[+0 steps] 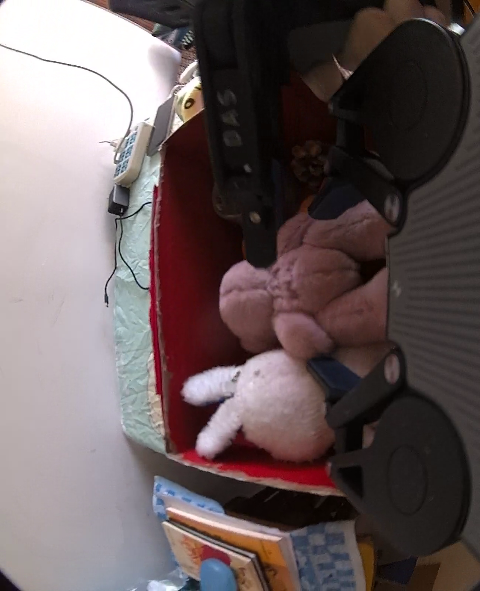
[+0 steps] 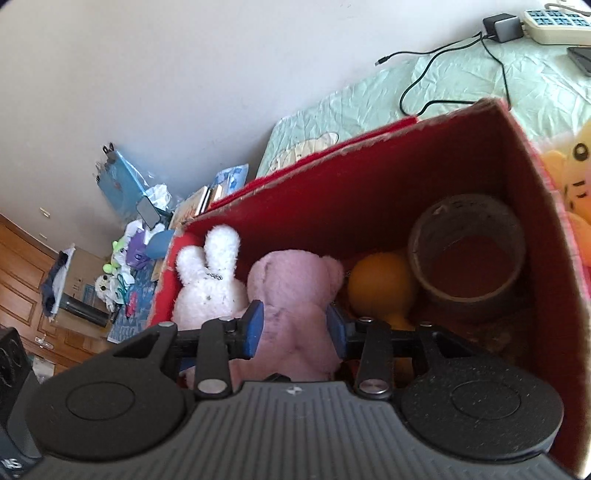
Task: Organize objects
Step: 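Lower the pink teddy bear into the red box and open the right tool, then move the right tool to the yellow tiger plush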
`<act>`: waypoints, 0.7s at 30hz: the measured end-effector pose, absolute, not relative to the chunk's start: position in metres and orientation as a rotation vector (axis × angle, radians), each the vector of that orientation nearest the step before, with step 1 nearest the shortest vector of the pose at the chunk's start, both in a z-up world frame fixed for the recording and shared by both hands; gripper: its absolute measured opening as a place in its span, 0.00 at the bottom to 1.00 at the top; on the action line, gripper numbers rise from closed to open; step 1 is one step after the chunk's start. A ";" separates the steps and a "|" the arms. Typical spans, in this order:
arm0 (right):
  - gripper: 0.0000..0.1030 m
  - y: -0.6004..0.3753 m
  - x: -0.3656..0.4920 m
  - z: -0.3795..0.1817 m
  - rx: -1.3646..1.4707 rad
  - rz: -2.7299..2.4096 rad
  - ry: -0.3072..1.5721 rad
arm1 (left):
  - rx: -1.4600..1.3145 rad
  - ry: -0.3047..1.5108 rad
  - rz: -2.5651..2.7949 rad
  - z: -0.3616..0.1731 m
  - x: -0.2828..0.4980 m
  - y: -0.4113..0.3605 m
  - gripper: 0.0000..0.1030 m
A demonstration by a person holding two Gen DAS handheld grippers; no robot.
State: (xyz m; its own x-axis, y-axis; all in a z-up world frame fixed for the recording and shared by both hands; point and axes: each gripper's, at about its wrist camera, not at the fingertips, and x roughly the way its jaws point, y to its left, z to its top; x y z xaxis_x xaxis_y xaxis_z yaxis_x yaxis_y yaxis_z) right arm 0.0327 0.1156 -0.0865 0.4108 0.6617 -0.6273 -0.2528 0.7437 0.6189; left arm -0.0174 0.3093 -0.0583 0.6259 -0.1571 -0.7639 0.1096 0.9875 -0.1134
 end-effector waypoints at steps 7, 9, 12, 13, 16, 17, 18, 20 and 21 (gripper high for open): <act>0.25 0.113 0.026 -0.093 0.448 0.623 1.047 | -0.079 0.879 -0.113 -0.049 -0.028 0.315 0.83; 0.25 0.123 0.027 -0.098 0.456 0.632 1.068 | -0.079 0.888 -0.089 -0.048 -0.029 0.316 0.83; 0.25 0.124 0.023 -0.096 0.454 0.626 1.052 | -0.072 0.905 -0.053 -0.045 -0.027 0.315 0.83; 0.25 0.121 0.022 -0.092 0.453 0.627 1.037 | -0.068 0.907 -0.043 -0.044 -0.027 0.314 0.83; 0.26 0.111 0.017 -0.081 0.446 0.616 1.000 | -0.068 0.913 -0.024 -0.040 -0.027 0.310 0.83; 0.26 0.109 0.015 -0.078 0.444 0.610 0.986 | -0.067 0.913 -0.018 -0.038 -0.027 0.307 0.83; 0.26 0.106 0.013 -0.075 0.436 0.597 0.976 | -0.063 0.914 -0.012 -0.036 -0.027 0.304 0.83; 0.27 0.098 0.007 -0.068 0.416 0.572 0.954 | -0.037 0.912 0.000 -0.031 -0.027 0.295 0.83; 0.28 0.093 0.003 -0.065 0.409 0.564 0.940 | -0.019 0.910 0.006 -0.029 -0.028 0.289 0.82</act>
State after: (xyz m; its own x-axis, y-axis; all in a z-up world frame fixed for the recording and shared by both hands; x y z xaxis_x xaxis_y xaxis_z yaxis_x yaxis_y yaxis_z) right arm 0.0028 0.0932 -0.0653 0.4648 0.6148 -0.6372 -0.2724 0.7840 0.5578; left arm -0.0276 0.2891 -0.0291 0.6136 -0.0033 -0.7896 -0.0131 0.9998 -0.0143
